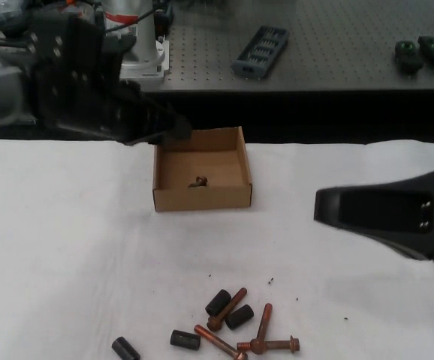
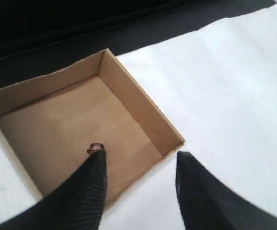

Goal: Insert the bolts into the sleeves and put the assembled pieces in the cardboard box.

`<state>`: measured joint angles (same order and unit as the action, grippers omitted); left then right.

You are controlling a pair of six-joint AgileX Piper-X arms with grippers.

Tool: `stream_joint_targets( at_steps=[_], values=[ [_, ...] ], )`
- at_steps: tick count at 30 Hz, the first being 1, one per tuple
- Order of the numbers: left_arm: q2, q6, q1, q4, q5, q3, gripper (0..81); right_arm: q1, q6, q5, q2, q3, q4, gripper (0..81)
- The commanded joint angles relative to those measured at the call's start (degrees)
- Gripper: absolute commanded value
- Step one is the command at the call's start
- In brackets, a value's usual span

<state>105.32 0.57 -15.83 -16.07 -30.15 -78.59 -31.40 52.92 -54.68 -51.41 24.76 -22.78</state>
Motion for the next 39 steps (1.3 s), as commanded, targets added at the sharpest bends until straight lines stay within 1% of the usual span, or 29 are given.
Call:
stream_joint_targets(
  at_steps=[1,4,7,9,13,15,17,20,27,29,32,34,35,36,39],
  values=[
    [-4.6,-9.5,0.1,-11.4,-0.1,-0.7,34.5,0.3,-5.7,0.1,0.4,2.2,6.6,5.3],
    [-8.5,-12.7,0.1,-18.3,3.0,-0.7,33.3,0.3,-11.7,2.4,0.3,6.1,13.8,5.3],
    [-11.7,-12.4,0.1,-22.1,4.3,-0.7,29.4,0.3,-19.6,6.2,-0.1,11.6,23.5,5.3],
    [-13.0,-11.5,0.1,-24.9,5.8,-0.7,28.4,0.3,-24.1,8.3,-0.8,15.9,30.9,5.3],
    [-14.7,-4.8,0.1,-32.6,9.2,-0.5,28.6,0.3,-32.4,15.3,-2.4,23.2,43.8,5.3],
    [-15.3,-1.1,0.1,-36.5,10.3,-0.1,28.6,0.3,-34.7,19.7,-2.7,26.0,48.5,5.3],
    [-16.1,2.6,0.1,-38.3,10.3,1.2,28.6,0.3,-35.2,25.5,-2.6,28.2,52.6,5.3],
    [-18.0,5.4,-0.1,-38.3,10.3,5.0,28.5,0.3,-35.2,29.9,-2.6,29.8,56.6,5.3],
    [-23.5,10.2,-0.1,-37.9,10.3,17.2,28.5,-0.1,-35.9,33.5,-3.6,29.8,63.1,5.3],
    [-23.6,10.9,-0.1,-37.9,8.2,19.6,28.5,-0.1,-35.9,33.6,-3.9,29.8,64.0,5.3],
    [-23.6,12.5,-0.1,-37.8,2.4,22.7,28.5,-0.1,-35.9,33.6,-3.9,29.6,63.8,5.3],
    [-23.6,15.2,-0.1,-36.8,-3.0,24.8,28.5,-0.1,-35.9,33.6,-3.9,29.7,63.8,5.3],
    [-23.6,16.8,-0.1,-36.1,-4.4,25.8,28.5,-0.1,-35.9,33.6,-3.9,29.7,63.8,5.3],
    [-23.6,19.3,-0.1,-34.9,-5.3,26.7,28.5,-0.1,-35.9,33.6,-3.9,29.7,63.8,5.3],
    [-23.6,27.8,-0.1,-31.6,-5.2,28.6,28.5,-0.1,-35.9,33.6,-3.9,29.7,64.0,5.3]
  ],
)
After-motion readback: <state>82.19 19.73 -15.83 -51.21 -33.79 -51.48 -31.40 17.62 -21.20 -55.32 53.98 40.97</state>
